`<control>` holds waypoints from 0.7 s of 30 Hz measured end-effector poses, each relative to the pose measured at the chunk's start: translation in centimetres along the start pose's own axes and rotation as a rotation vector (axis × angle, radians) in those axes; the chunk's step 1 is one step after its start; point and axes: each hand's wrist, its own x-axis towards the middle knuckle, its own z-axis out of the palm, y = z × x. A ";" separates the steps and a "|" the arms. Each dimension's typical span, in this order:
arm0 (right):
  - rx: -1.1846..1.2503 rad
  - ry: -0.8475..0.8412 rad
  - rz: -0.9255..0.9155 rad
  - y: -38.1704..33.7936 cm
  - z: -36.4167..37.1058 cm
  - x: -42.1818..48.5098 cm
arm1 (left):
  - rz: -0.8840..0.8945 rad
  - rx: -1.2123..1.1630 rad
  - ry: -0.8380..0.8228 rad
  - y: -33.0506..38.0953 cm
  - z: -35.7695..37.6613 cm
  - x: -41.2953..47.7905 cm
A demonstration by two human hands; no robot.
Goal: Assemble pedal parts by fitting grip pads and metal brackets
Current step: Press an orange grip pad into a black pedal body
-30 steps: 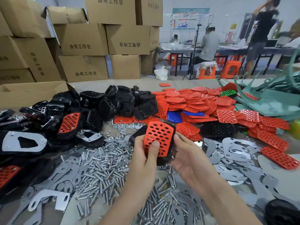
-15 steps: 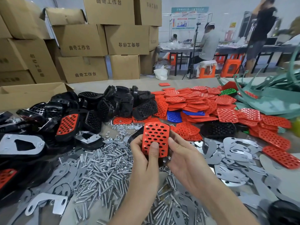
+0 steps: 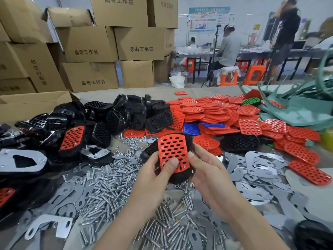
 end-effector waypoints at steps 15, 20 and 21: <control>-0.062 -0.069 0.104 0.2 -0.8 0.3 | -0.043 0.047 0.009 -0.2 -0.6 0.6; -0.070 -0.034 0.078 0.2 -0.6 0.3 | -0.014 0.053 0.044 -0.2 -0.3 0.4; -0.086 -0.022 0.077 0.3 -0.7 0.3 | -0.012 0.042 0.049 -0.1 -0.3 0.3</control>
